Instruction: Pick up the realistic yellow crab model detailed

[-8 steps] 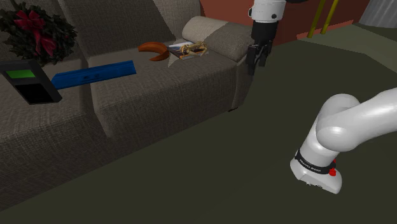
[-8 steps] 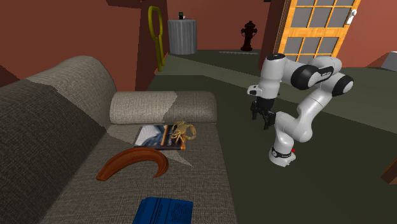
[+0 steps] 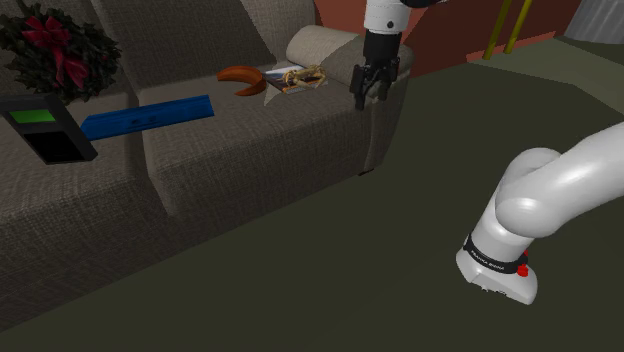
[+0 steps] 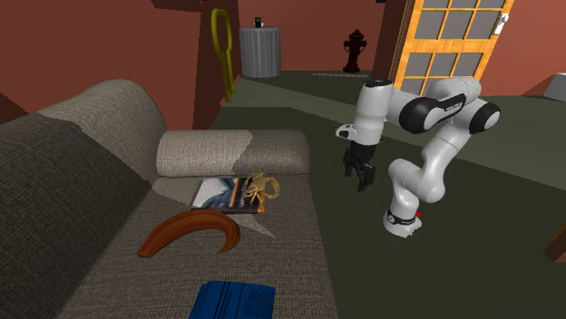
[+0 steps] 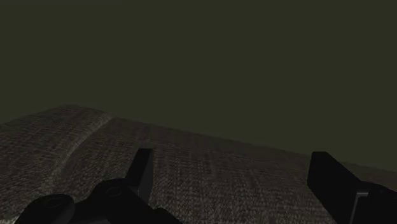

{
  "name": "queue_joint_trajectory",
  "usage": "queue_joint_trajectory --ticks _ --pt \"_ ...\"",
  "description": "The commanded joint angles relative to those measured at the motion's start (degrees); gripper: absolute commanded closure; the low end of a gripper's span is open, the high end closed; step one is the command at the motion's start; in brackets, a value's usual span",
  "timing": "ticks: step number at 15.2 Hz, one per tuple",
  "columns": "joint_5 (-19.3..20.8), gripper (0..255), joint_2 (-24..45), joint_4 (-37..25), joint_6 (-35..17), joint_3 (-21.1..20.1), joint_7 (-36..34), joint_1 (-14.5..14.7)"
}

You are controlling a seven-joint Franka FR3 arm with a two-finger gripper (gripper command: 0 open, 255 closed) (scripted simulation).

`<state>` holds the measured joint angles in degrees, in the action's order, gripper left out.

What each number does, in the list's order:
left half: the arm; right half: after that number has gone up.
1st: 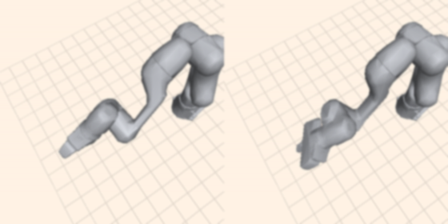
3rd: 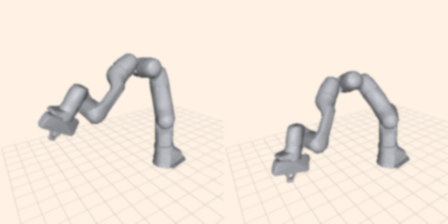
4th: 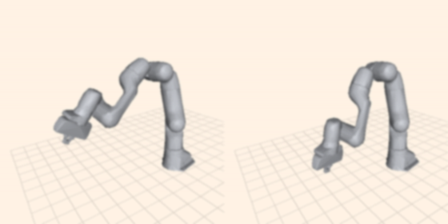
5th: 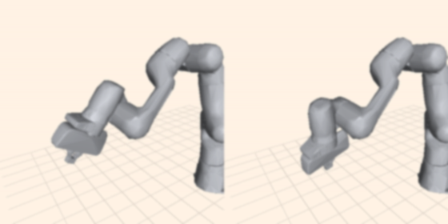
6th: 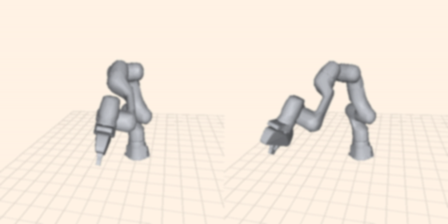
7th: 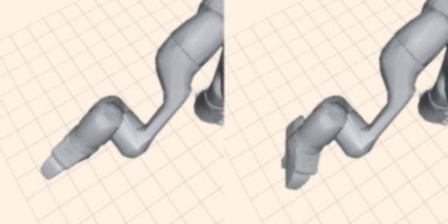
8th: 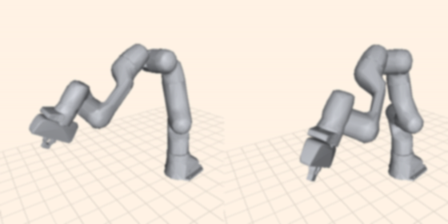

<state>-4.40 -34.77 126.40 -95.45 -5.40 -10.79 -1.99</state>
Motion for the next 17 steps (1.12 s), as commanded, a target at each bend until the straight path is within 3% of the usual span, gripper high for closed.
queue_joint_trajectory --ticks 1,9,17 --pt "-0.16 0 3.33 -2.12 -2.58 -0.36 -1.88 -0.75" --pt "0.34 0 17.59 -14.19 -9.9 -1.72 -9.76 -3.25" --pt "2.3 0 32.03 -30.29 -13.26 -1.89 -17.5 -4.98"
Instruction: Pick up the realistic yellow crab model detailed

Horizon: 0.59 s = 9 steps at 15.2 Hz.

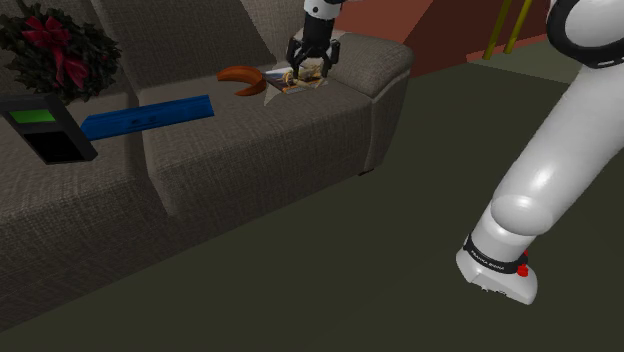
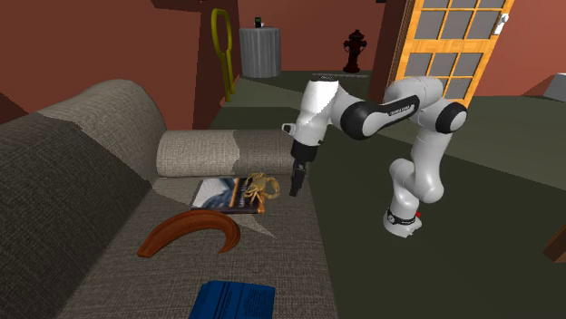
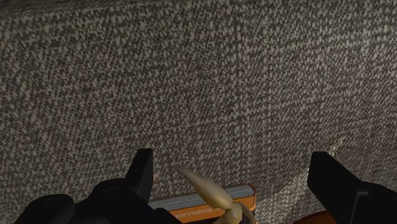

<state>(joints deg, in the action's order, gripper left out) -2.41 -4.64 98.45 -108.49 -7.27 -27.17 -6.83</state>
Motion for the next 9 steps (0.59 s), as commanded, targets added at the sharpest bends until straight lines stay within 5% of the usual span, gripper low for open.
queue_joint_trajectory --ticks 1,5,9 --pt "0.6 0 3.76 -4.7 -0.35 0.07 -2.05 -0.28" --pt "1.76 0 11.49 -15.14 -0.1 0.6 -5.63 -0.66" --pt "1.68 0 11.03 -12.22 -2.62 0.67 -5.6 -0.68"
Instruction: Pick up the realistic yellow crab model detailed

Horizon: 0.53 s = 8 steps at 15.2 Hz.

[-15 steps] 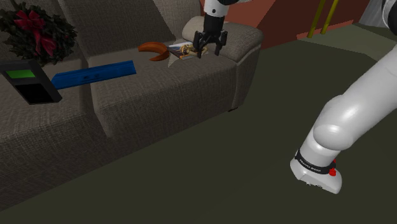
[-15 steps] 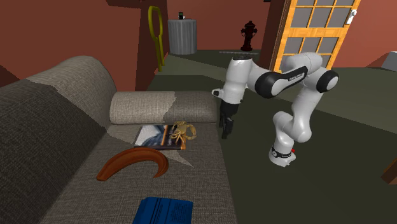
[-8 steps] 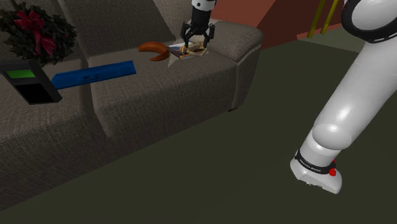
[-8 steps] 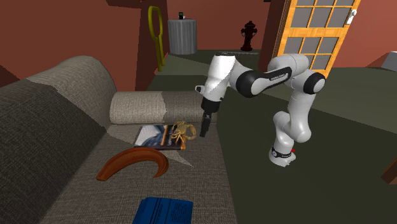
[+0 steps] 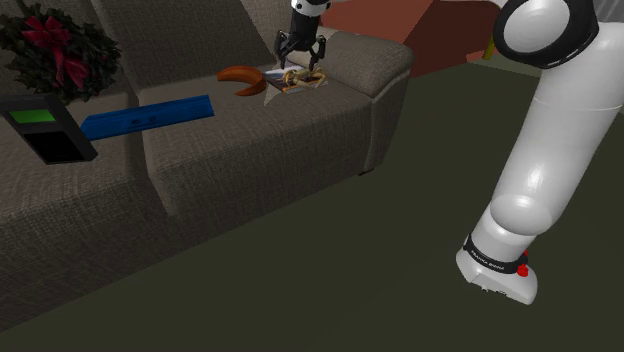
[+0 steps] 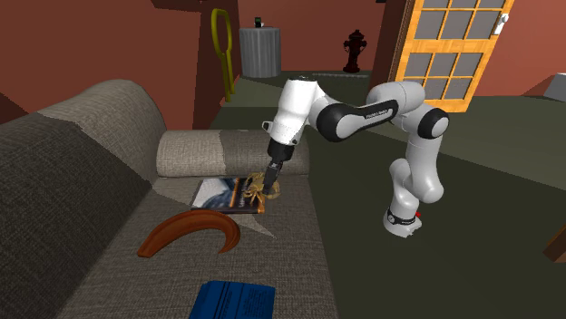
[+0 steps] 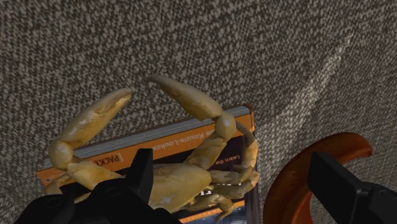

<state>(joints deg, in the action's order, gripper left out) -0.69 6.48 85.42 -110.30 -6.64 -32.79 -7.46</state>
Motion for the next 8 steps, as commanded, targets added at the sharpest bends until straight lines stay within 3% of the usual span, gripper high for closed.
queue_joint_trajectory --ticks 1,6,7,8 --pt "-0.07 0 -0.26 1.82 -1.64 0.04 0.05 -0.06" --pt "-0.16 0 -0.74 5.21 -4.55 0.06 0.15 -0.1" --pt "-0.14 255 -0.72 5.15 -4.52 0.04 0.11 -0.07" --pt "-0.13 255 -0.68 5.15 -4.55 0.03 0.08 -0.06"
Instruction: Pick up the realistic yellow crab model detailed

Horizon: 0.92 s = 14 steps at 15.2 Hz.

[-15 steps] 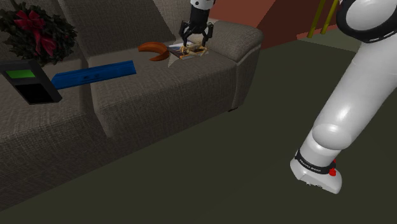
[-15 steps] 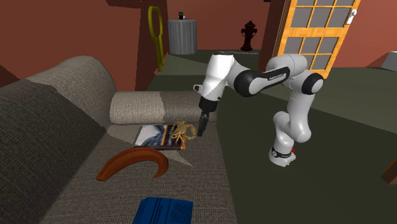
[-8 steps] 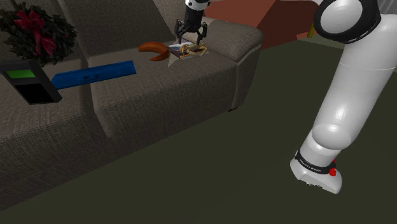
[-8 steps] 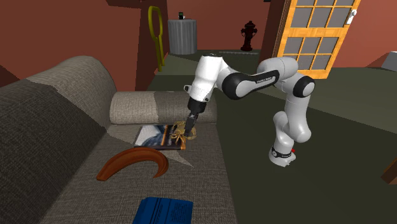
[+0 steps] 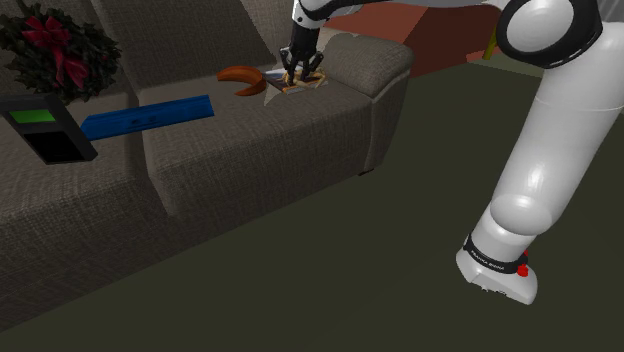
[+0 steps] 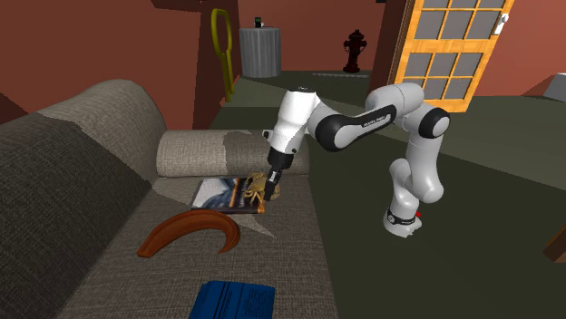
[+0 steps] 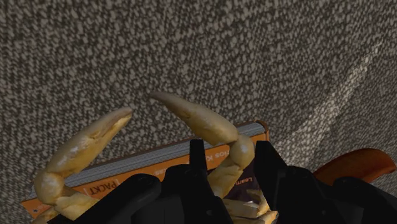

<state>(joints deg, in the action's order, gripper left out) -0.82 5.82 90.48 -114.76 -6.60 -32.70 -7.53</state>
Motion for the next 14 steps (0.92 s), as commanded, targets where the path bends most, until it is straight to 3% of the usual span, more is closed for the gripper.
queue_joint_trajectory --ticks 1,8,14 --pt "0.0 255 -0.02 0.1 -0.09 -0.01 -0.02 0.01" --pt "-0.03 255 -0.07 0.14 -0.09 0.02 0.06 -0.03" --pt "0.14 255 0.85 -5.71 4.85 -0.01 -0.12 0.04"
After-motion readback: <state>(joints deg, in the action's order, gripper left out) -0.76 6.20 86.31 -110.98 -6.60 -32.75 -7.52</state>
